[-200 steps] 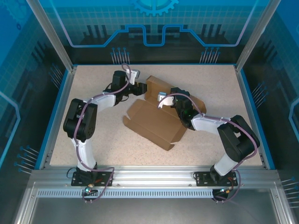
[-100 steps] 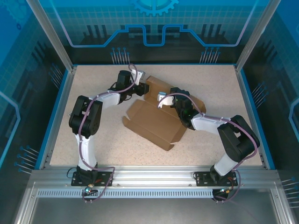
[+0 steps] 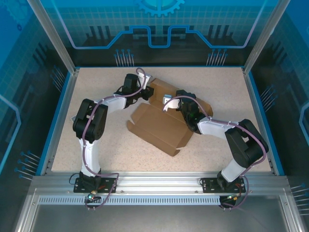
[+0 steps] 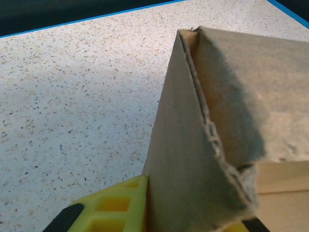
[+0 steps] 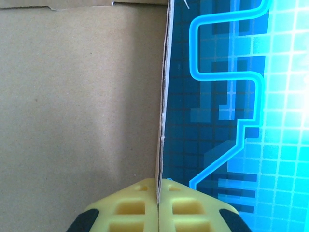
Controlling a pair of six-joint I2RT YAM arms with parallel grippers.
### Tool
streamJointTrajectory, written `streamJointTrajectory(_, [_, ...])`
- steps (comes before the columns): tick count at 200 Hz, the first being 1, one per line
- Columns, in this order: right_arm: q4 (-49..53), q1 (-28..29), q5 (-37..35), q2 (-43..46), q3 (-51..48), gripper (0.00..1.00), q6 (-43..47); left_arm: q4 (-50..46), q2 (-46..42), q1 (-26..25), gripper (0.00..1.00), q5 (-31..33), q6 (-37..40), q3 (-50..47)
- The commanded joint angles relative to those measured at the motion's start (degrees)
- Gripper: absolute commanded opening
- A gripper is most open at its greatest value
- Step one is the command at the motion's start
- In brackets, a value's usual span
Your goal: Fold the paper box
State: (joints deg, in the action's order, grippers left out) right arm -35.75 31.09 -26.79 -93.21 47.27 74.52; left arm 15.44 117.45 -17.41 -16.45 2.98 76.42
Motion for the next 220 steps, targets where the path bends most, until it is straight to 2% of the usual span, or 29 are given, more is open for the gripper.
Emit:
streamJointTrajectory(1, [3.3, 0.1, 0.9, 1.1, 1.0, 0.10, -1.1, 2.8, -1.7, -0.4, 0.11, 2.1, 0.4, -1.9])
streamJointTrajectory(67, [4.9, 0.8, 1.4, 2.8, 1.3, 0.32, -6.6, 5.5, -6.1, -1.2, 0.00, 7.9, 0.3, -6.7])
streamJointTrajectory(101, [10.0, 2.5, 3.8, 4.7, 2.8, 0.47, -15.4, 5.7, -8.0, -1.5, 0.00, 11.1, -1.5, -8.5])
streamJointTrajectory(111, [11.3, 3.1, 4.1, 4.9, 2.8, 0.54, -17.5, 5.9, -8.4, -1.6, 0.00, 12.0, -2.0, -9.1])
streamJointTrajectory(134, [12.6, 4.5, 4.5, 6.0, 5.0, 0.60, -21.3, 5.7, -9.5, -1.7, 0.00, 14.8, -3.0, -10.3])
streamJointTrajectory(147, [14.7, 5.2, 4.9, 7.2, 6.1, 0.67, -24.8, 5.5, -10.2, -1.7, 0.00, 16.4, -3.6, -11.0])
streamJointTrajectory(169, [19.9, 5.5, 4.0, 10.4, 8.5, 0.69, -33.6, 4.9, -11.7, -1.6, 0.00, 19.7, -5.0, -12.4])
streamJointTrajectory(220, [46.0, 2.8, 3.4, 17.7, 17.3, 0.70, -59.9, 4.3, -15.6, -1.5, 0.00, 24.2, -8.7, -17.0])
